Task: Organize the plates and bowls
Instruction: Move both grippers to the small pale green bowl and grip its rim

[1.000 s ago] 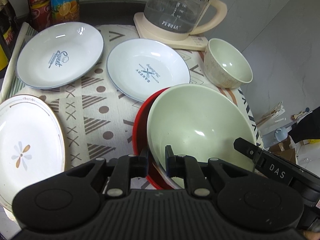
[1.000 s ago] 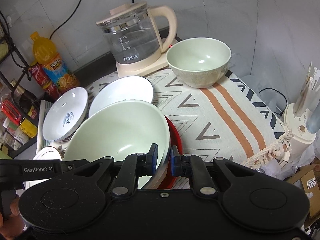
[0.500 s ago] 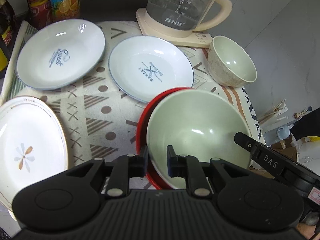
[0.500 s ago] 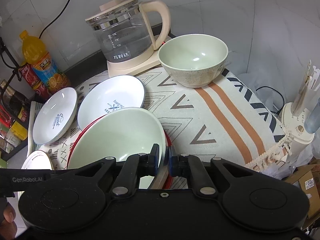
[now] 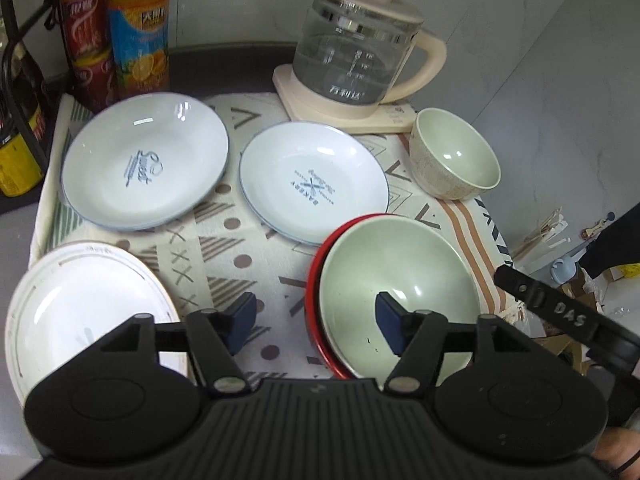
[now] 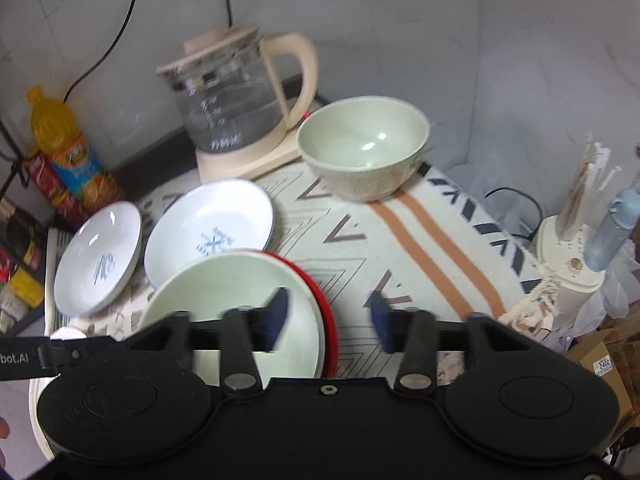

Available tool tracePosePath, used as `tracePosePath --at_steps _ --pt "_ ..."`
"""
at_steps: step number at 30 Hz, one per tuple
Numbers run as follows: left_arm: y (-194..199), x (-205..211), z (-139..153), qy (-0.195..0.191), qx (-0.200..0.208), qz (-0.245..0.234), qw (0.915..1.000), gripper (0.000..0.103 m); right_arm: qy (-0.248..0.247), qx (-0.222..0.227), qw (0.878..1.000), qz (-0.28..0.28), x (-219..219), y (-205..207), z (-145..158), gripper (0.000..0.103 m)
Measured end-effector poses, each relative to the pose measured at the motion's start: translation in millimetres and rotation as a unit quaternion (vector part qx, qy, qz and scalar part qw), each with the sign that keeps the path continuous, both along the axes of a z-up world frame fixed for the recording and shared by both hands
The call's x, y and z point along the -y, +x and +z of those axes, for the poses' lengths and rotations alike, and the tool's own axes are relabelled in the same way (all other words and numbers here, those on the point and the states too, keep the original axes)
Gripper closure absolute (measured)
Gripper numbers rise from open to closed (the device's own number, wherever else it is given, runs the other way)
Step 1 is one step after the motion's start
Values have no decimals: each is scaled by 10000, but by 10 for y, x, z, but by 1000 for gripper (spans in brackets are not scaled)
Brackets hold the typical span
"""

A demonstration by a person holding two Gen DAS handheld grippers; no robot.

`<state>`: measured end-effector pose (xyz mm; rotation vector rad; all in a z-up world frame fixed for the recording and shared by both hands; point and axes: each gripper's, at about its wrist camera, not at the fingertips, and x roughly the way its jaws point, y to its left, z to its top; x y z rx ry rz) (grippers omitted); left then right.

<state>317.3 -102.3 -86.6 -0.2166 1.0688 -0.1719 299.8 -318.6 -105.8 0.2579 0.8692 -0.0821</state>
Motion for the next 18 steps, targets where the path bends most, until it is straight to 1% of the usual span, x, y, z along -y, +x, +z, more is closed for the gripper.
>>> tracePosePath --at_steps 1,5,8,13,18 --pt "-6 -16 18 -3 33 -20 10000 35 40 53 10000 -59 11 -29 30 49" --pt "-11 -57 79 -10 164 -170 9997 33 154 268 9990 -330 58 -153 139 32" --pt "11 -45 99 32 208 -257 9994 32 208 364 9980 -471 78 -213 183 27" --pt "78 13 114 -16 232 -342 9991 32 293 440 9966 -631 130 -245 219 25" --pt "242 159 101 4 272 -362 9990 32 285 507 9957 -716 222 -157 229 22"
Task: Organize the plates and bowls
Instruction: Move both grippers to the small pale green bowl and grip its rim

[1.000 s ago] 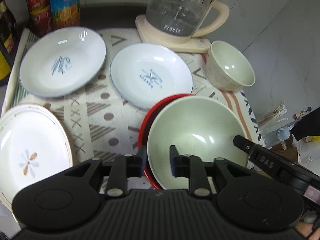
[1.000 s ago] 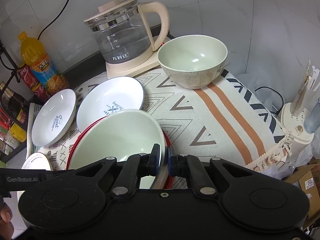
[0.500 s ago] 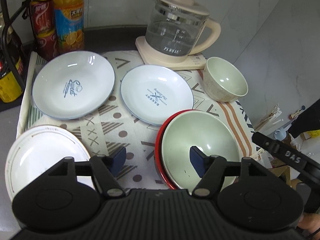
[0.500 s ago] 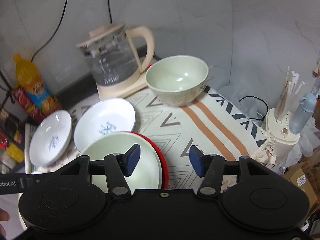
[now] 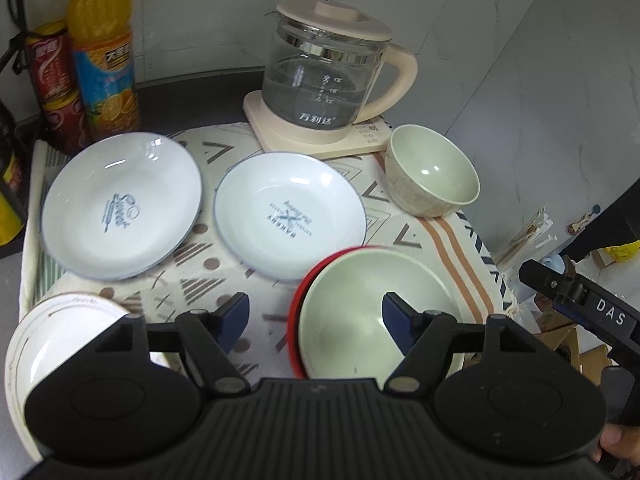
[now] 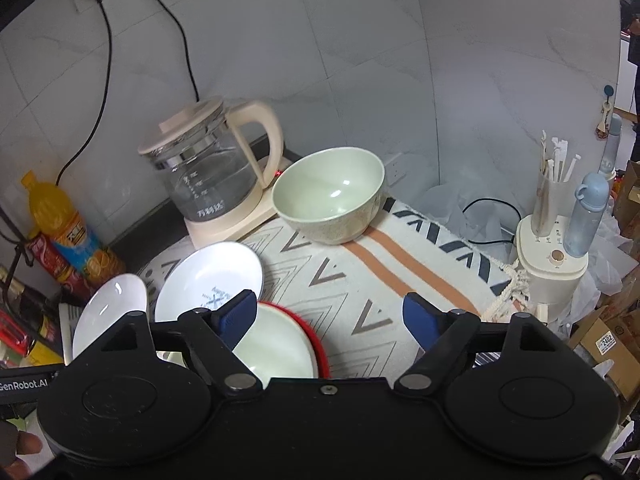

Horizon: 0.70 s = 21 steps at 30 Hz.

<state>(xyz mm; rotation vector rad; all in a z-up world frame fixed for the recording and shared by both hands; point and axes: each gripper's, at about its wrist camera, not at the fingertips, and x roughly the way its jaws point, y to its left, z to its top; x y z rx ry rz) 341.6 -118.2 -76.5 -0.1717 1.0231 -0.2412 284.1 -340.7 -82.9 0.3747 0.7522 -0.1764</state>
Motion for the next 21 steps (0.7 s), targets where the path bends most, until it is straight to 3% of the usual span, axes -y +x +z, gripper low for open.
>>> tracePosePath --at_steps 8,21 --pt "364 270 -21 159 -65 166 9997 31 132 1 9999 15 260 308 -55 11" --pt "980 907 -197 87 -224 110 9996 30 244 -175 9995 67 737 929 -286 6"
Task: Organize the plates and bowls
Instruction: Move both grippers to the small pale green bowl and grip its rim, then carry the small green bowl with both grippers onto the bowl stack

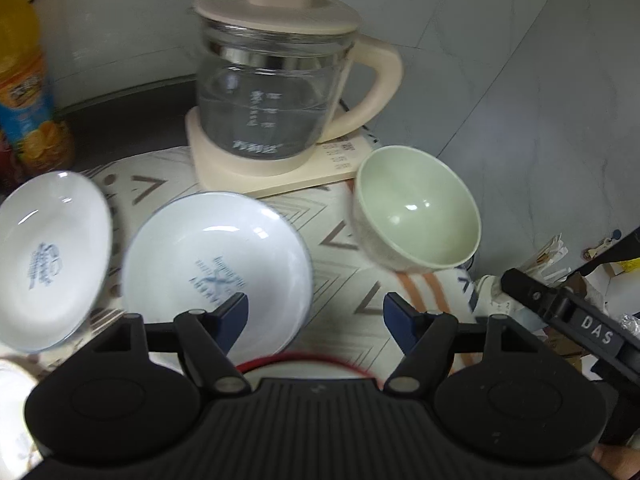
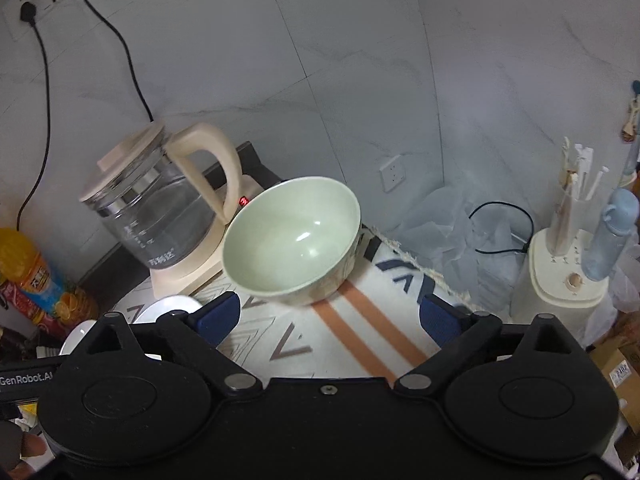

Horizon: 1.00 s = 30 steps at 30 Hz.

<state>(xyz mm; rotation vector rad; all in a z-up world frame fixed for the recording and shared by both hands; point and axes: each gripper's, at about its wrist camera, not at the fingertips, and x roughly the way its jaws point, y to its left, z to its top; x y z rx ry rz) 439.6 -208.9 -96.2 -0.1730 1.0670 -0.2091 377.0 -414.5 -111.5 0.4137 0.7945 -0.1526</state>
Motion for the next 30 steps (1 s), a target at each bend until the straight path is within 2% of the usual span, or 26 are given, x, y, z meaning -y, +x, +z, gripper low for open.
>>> tracePosePath --at_steps 6,12,17,24,27,29,30 --pt "244 210 -91 -111 42 71 9999 31 117 -81 9999 95 159 249 -131 8" --pt "513 373 -255 -146 -68 201 9997 34 278 -176 9991 251 243 475 -269 20" --pt "695 466 -412 -154 -160 329 9992 40 371 -342 9983 296 298 672 -386 34" --pt "857 565 -590 -130 -234 434 9987 45 448 -554 9969 341 367 828 -528 44" --pt "913 591 -684 -165 -315 446 9984 52 481 -649 9962 338 386 891 -598 47" --pt "935 599 -739 -174 -380 463 9981 67 505 -703 9958 306 390 938 -639 49" --pt "945 602 -771 -187 -434 479 9977 70 536 -722 9955 298 394 950 -657 49"
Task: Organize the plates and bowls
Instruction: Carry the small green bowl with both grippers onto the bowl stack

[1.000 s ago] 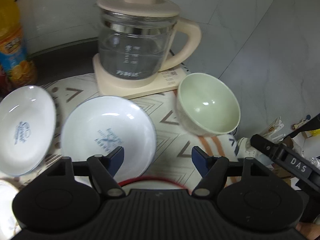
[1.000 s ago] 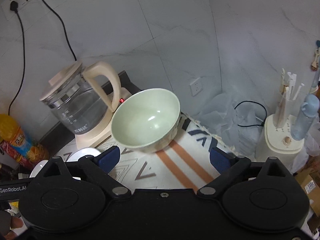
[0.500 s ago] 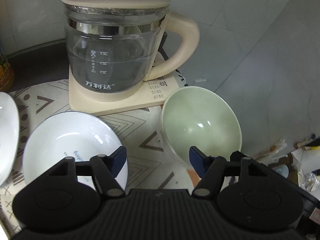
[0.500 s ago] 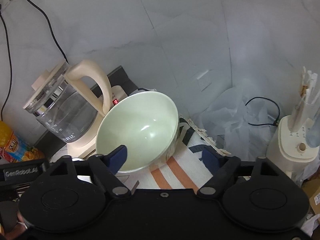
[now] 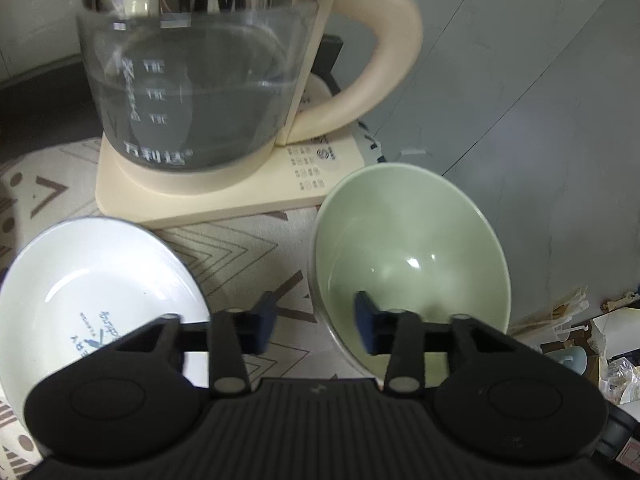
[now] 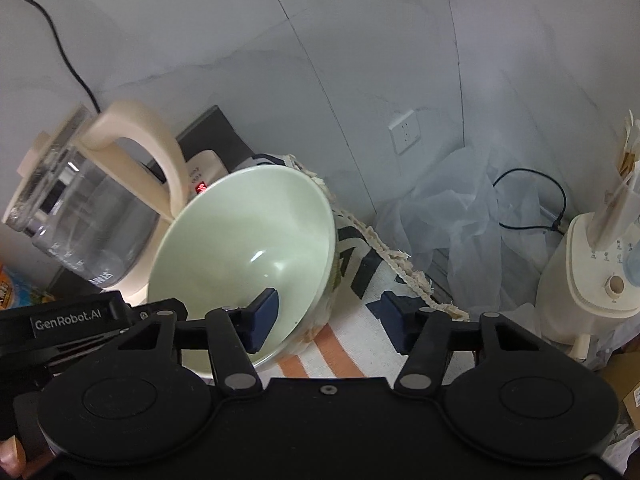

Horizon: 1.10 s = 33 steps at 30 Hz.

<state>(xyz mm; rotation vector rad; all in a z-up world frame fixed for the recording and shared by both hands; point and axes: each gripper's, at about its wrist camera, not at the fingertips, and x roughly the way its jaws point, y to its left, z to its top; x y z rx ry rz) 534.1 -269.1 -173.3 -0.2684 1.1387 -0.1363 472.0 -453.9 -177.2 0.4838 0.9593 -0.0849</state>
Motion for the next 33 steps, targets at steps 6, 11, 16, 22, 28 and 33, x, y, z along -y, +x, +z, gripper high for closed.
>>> tracePosePath --at_steps 6,11,16,22,28,33 --pt "-4 107 -49 4 -102 -224 9997 87 211 -156 9996 106 -19 91 -160 72" --pt "-51 73 41 -92 -79 -208 9997 87 -7 -155 9998 152 -71 77 -129 83" --pt "-139 39 159 -121 93 -282 9995 86 34 -37 9999 106 -82 -24 -23 83" --pt "-319 -26 333 -235 253 -327 9989 87 -74 218 9997 30 -128 -161 177 83" --pt "-533 -136 505 -304 418 -399 9979 86 -110 463 9989 -16 -182 -341 367 83" --pt "-707 -207 610 -245 631 -456 9967 86 -135 580 9982 -66 -275 -488 487 83"
